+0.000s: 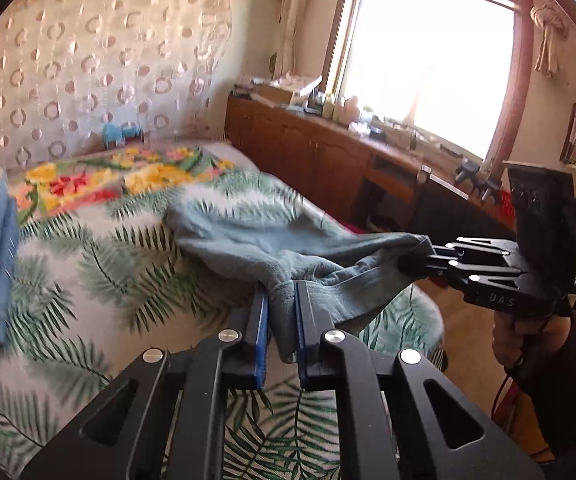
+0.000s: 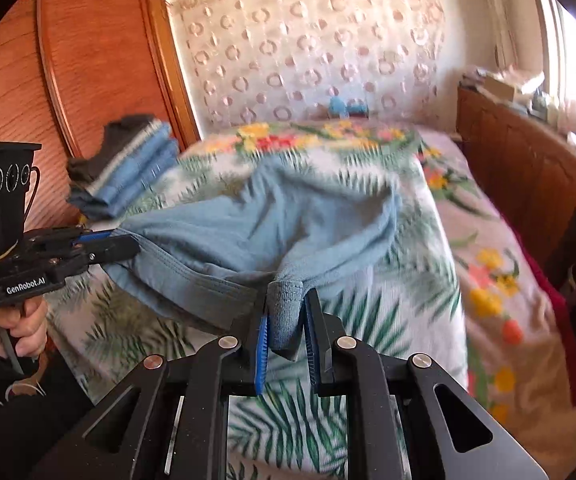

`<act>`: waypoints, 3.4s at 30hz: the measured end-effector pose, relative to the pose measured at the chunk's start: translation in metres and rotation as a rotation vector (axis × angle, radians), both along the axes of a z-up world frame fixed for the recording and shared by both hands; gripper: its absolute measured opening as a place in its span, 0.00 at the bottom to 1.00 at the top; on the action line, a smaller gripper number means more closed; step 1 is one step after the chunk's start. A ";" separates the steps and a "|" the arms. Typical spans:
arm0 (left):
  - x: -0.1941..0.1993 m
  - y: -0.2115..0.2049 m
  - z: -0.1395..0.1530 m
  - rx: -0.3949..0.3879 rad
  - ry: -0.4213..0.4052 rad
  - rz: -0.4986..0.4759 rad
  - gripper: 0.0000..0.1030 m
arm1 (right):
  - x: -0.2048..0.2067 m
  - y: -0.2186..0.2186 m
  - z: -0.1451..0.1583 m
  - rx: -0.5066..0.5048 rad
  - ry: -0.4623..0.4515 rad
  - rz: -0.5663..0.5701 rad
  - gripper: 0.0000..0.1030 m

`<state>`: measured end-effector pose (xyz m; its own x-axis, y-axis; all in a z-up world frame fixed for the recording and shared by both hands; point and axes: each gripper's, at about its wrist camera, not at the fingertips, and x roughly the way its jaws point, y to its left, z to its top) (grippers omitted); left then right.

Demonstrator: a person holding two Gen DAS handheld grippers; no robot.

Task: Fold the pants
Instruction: 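Lift the grey-blue shorts off the bed with both tools, then lower the held shorts onto the bed with both tools, folding them over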

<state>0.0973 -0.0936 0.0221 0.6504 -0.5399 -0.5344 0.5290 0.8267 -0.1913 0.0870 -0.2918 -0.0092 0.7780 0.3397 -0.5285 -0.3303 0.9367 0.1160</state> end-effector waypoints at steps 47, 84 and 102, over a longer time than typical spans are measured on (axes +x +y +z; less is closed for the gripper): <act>0.055 0.094 0.014 -0.036 -0.029 0.171 0.11 | 0.090 0.092 0.033 -0.066 -0.138 0.140 0.15; -0.037 0.083 -0.092 0.051 0.187 0.188 0.15 | 0.014 0.083 -0.008 -0.061 0.110 0.162 0.16; -0.028 0.082 -0.114 0.092 0.234 0.236 0.48 | 0.011 0.086 -0.019 -0.046 0.141 0.143 0.16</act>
<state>0.0689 -0.0115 -0.0920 0.6052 -0.3318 -0.7236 0.2717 0.9405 -0.2040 0.0976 -0.2056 -0.0285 0.6407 0.4148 -0.6461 -0.4442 0.8866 0.1288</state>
